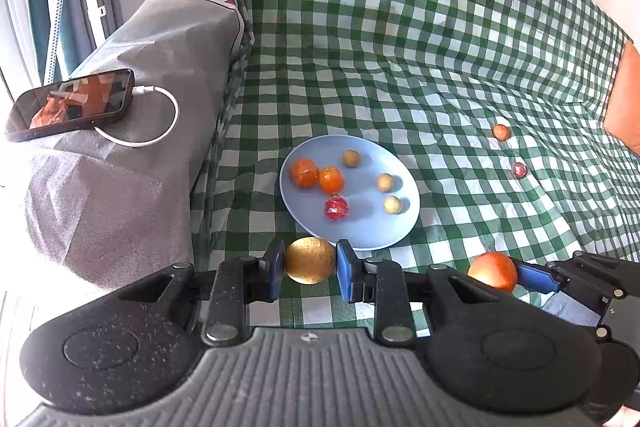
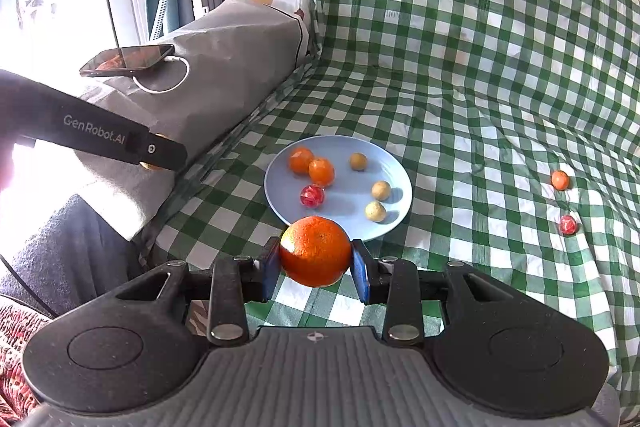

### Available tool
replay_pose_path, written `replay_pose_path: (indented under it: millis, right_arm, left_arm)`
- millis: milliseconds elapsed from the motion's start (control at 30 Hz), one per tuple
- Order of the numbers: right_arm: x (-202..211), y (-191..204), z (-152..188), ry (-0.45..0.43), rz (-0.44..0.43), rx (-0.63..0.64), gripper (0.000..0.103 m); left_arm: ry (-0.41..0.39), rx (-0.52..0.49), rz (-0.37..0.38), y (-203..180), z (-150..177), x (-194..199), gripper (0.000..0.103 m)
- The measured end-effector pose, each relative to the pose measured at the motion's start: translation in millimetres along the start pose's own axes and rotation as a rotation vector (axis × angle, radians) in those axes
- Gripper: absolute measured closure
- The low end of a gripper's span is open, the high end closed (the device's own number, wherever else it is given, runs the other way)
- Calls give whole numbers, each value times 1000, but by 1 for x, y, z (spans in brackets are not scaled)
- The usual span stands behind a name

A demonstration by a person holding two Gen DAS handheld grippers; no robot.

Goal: Organize fruits
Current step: 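Carry the yellow fruit and orange over the blue plate and open both grippers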

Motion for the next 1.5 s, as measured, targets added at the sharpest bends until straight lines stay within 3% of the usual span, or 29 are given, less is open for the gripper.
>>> replay_pose_path:
  millis: [633, 1033, 1500]
  right_arm:
    - [-33, -15, -16, 21, 12, -23, 65]
    - [-98, -40, -31, 57, 34, -52, 65]
    - [-162, -56, -38, 102, 19, -37, 65]
  left_arm:
    - [-7, -8, -1, -3, -37, -34, 72]
    - [79, -48, 17, -21, -69, -121, 72]
    - [169, -94, -29, -24, -70, -202, 72]
Point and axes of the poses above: each gripper's, at about its wrist camera, not at the fingertips, and x roughly against the way its jaws point, y to its left, z to its underside, the point moved 5 cm from there along -x, roughly the way its jaws point, and after that the axes turned 1 degree about y, right-handed, at the moved point
